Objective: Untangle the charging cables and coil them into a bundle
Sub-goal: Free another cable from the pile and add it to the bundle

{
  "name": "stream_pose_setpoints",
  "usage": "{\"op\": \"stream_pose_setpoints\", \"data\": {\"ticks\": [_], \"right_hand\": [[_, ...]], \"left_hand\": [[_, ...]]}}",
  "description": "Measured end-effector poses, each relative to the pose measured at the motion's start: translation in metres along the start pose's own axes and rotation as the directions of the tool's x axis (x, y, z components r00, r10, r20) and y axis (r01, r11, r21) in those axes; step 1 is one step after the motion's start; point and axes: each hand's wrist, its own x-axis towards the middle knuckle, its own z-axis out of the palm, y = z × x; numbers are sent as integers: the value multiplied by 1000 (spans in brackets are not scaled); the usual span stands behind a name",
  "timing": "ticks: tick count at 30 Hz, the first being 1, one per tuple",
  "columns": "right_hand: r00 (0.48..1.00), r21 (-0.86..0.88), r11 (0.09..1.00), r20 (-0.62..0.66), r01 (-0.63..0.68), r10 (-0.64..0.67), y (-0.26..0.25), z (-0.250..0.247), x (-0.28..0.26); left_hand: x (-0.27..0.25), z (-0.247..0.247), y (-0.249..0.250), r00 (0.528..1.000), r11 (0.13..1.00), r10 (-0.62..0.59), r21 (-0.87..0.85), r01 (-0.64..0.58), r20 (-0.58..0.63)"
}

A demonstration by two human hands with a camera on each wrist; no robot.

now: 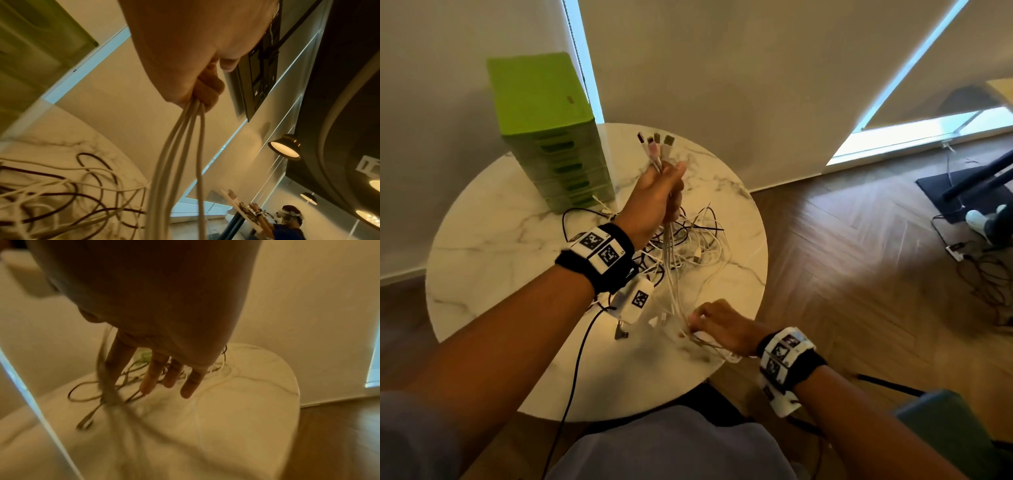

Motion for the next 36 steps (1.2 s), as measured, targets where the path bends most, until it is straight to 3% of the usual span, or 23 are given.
{"op": "stream_pose_setpoints", "data": {"ticks": [3, 6, 9, 15, 18, 22, 27, 31, 33, 36], "right_hand": [[990, 193, 976, -82, -101, 118, 3, -40, 19], [970, 103, 988, -199, -118, 137, 21, -69, 49], [944, 129, 984, -290, -125, 158, 32, -85, 78], [954, 73, 987, -253, -147, 160, 40, -93, 124], [951, 55, 998, -306, -30, 45, 38, -103, 128], [912, 57, 972, -362, 230, -194, 25, -138, 119], [792, -100, 916, -472, 388, -387, 6, -188, 110], [683, -67, 894, -621, 443, -385, -21, -228, 108], [652, 49, 879, -690, 474, -313, -40, -249, 104], [625, 287, 748, -752, 598, -211, -73, -273, 91]], "left_hand": [[-6, -15, -7, 1000, 1000, -27, 8, 27, -1], [-9, -25, -16, 998, 998, -32, 47, 35, -48], [-13, -33, -20, 996, 998, -41, 50, 45, -81], [-16, -47, -29, 979, 997, -48, 58, 60, -196], [-16, -49, -32, 969, 996, -56, 59, 72, -241], [-12, -48, -35, 959, 997, -43, 42, 57, -279], [-7, -40, -32, 960, 1000, -17, -20, 12, -278], [-8, -39, -29, 959, 999, -6, -34, -4, -284], [-10, -40, -29, 952, 999, 0, -37, -12, -305], [-13, -42, -29, 946, 998, 3, -58, -23, -323]]}}
